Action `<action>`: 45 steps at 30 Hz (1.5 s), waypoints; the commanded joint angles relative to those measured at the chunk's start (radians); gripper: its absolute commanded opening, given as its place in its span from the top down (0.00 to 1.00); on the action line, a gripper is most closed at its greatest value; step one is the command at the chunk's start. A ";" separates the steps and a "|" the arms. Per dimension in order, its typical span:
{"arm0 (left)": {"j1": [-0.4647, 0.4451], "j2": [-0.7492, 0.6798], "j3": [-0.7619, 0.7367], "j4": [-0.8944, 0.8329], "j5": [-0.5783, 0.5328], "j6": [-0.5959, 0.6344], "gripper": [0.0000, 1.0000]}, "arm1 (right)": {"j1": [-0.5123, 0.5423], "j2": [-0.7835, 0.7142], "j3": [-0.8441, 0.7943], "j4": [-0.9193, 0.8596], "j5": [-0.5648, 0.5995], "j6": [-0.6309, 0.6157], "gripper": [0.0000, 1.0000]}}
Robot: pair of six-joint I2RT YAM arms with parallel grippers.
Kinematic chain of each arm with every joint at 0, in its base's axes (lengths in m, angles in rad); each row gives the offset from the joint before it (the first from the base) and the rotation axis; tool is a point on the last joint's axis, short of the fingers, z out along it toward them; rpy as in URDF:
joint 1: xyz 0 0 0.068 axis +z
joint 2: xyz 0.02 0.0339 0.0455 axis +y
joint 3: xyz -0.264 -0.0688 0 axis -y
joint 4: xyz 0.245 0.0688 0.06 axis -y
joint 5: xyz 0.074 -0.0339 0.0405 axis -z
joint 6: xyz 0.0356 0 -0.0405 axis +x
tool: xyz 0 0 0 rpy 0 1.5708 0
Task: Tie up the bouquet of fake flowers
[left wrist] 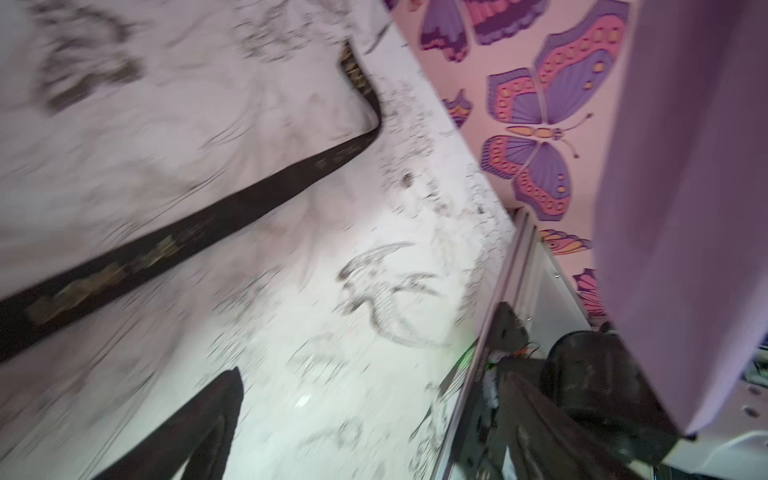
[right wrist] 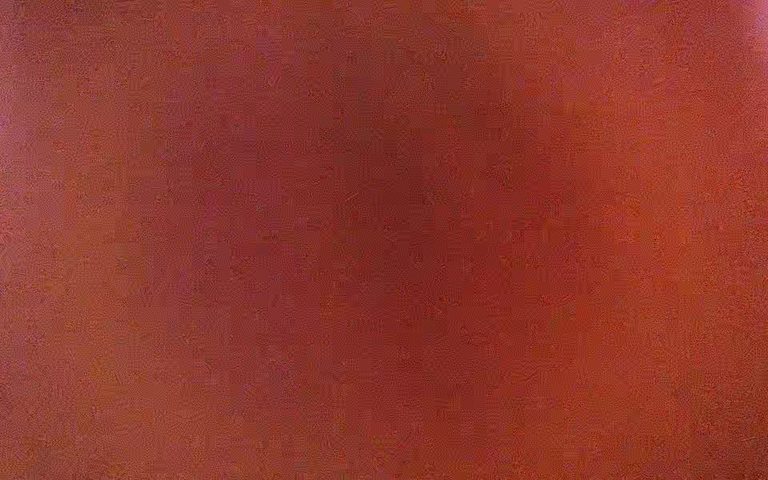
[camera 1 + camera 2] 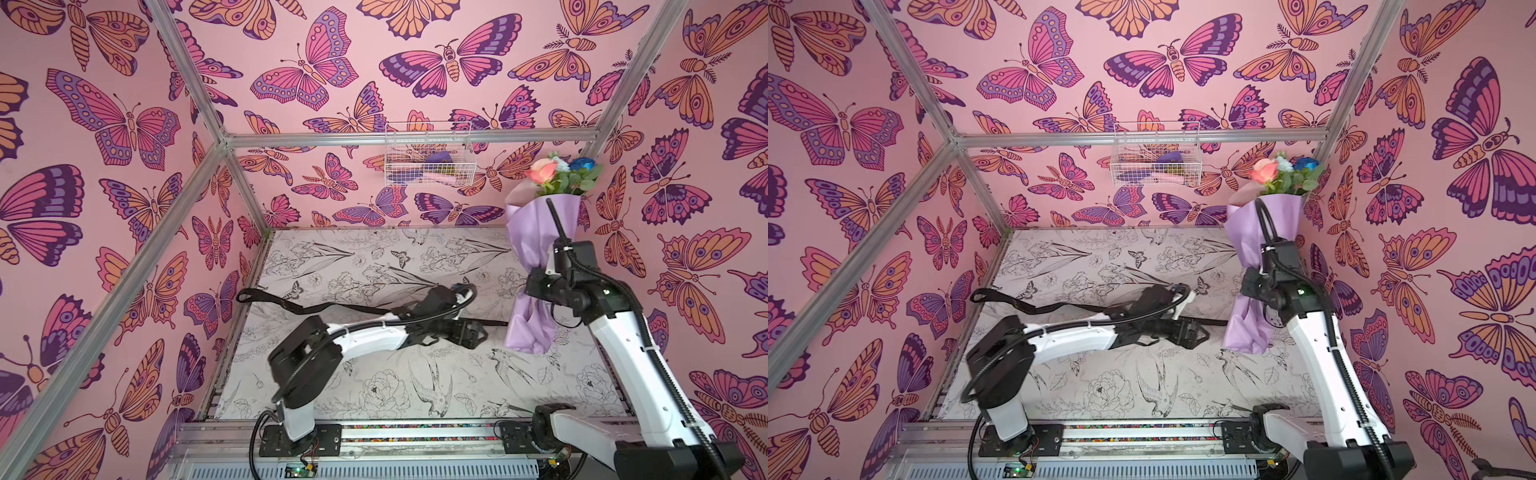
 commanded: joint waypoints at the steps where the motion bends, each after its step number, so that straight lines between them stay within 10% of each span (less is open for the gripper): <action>1: 0.092 -0.181 -0.225 0.082 -0.136 -0.100 0.02 | 0.155 -0.060 -0.063 0.082 0.068 0.148 1.00; 8: 0.347 -0.620 -0.443 -0.232 -0.291 -0.148 0.01 | 0.563 0.048 -0.135 0.201 0.230 0.356 1.00; 15: 0.605 -0.679 -0.439 -0.386 -0.205 -0.077 0.01 | 0.744 0.363 -0.025 0.341 0.211 0.440 1.00; 28: 0.693 -0.639 -0.433 -0.319 -0.165 -0.056 0.05 | 0.754 0.946 0.440 0.180 0.191 0.465 1.00; 45: 0.835 -0.461 -0.422 -0.228 -0.198 -0.135 0.12 | 0.676 1.197 0.573 0.097 0.164 0.484 0.94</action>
